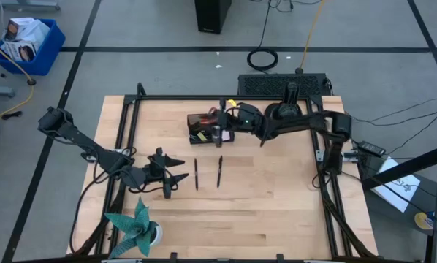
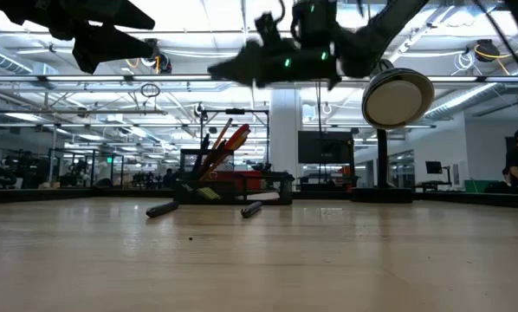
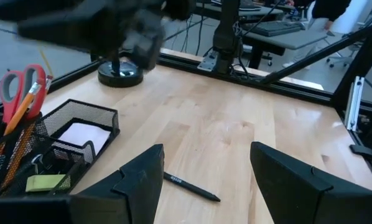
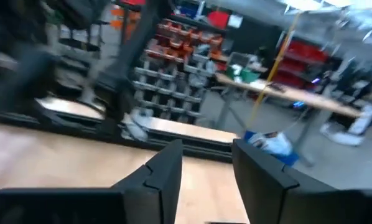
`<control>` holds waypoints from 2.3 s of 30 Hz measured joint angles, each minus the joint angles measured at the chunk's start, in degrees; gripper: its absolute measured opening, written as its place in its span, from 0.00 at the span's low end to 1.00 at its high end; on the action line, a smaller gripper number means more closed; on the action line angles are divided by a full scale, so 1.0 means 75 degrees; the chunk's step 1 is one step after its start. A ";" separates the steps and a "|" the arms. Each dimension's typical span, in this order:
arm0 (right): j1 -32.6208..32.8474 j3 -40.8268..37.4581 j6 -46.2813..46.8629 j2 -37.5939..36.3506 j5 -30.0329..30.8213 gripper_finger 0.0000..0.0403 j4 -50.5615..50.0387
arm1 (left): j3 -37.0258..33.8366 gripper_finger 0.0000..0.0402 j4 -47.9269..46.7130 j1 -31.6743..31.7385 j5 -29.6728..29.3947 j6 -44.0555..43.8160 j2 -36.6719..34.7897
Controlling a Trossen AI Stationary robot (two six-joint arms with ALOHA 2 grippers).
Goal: Pick and place office supplies into organizer
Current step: Put the black pen into the black desk organizer
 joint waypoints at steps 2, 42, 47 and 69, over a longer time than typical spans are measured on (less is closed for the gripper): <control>0.0198 0.0005 0.0315 -0.0423 -0.0004 0.34 -0.0749 | 0.0000 0.61 0.0126 0.0009 -0.0006 0.0006 0.0000; 0.3846 -0.1003 0.5263 0.0334 0.5370 0.29 -0.3049 | 0.0000 0.61 0.0413 0.0233 0.0064 -0.0432 -0.0003; 0.3737 -0.0918 0.5404 0.0333 0.5429 0.29 -0.3652 | 0.0000 0.61 0.0414 0.0236 0.0064 -0.0425 -0.0003; 0.3639 -0.0425 0.6204 0.1085 0.5437 0.29 -0.4955 | 0.0000 0.61 0.0556 0.0236 0.0038 -0.0402 0.0000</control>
